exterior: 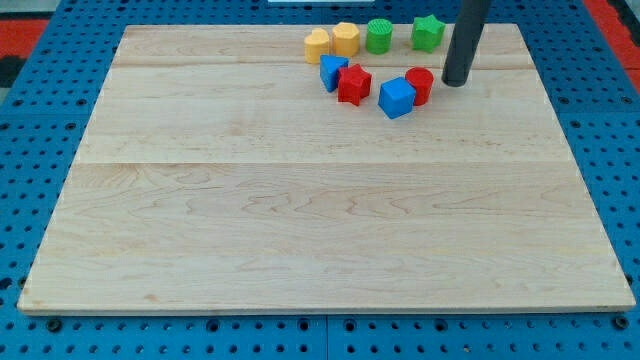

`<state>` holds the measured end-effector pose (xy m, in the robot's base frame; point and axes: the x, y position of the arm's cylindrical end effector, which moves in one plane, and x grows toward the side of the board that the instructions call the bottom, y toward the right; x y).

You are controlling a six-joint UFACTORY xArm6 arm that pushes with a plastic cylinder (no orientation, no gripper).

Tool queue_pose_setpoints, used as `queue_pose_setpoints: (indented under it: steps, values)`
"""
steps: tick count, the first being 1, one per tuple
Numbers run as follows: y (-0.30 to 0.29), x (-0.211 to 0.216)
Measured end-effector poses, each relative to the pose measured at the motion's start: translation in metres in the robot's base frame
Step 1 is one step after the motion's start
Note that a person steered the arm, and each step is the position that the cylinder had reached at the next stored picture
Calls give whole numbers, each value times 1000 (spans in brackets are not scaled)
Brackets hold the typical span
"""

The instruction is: Move the red circle between the blue triangle and yellow hexagon

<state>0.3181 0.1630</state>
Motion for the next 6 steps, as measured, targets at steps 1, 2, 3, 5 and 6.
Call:
queue_pose_setpoints:
  steps: [1, 2, 3, 5, 6]
  values:
    - [-33, 9]
    - [-91, -37]
    - [-118, -56]
    - [-40, 4]
    - [-8, 28]
